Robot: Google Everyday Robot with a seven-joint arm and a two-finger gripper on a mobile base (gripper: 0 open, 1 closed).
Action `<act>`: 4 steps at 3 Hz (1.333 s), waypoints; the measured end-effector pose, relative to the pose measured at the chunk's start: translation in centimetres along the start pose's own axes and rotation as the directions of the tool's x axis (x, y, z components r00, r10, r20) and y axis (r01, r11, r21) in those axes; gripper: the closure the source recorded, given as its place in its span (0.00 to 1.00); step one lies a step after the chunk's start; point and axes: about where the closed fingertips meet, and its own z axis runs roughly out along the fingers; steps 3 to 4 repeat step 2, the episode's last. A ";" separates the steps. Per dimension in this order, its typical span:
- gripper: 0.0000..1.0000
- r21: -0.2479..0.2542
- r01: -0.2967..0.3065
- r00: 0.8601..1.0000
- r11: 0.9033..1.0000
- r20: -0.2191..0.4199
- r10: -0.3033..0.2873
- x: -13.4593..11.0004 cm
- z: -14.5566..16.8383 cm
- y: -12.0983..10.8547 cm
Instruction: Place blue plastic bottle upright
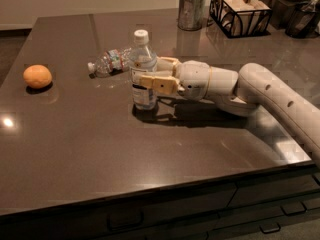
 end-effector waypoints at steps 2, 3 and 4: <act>0.00 -0.004 0.000 1.000 1.000 0.000 0.000 -0.1 0.2 0.1; 0.00 -0.004 0.000 1.000 1.000 0.000 0.000 -0.1 0.2 0.1; 0.00 -0.004 0.000 1.000 1.000 0.000 0.000 -0.1 0.2 0.1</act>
Offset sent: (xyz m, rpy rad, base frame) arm -0.0007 0.0020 0.0008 0.0002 -0.0010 0.0036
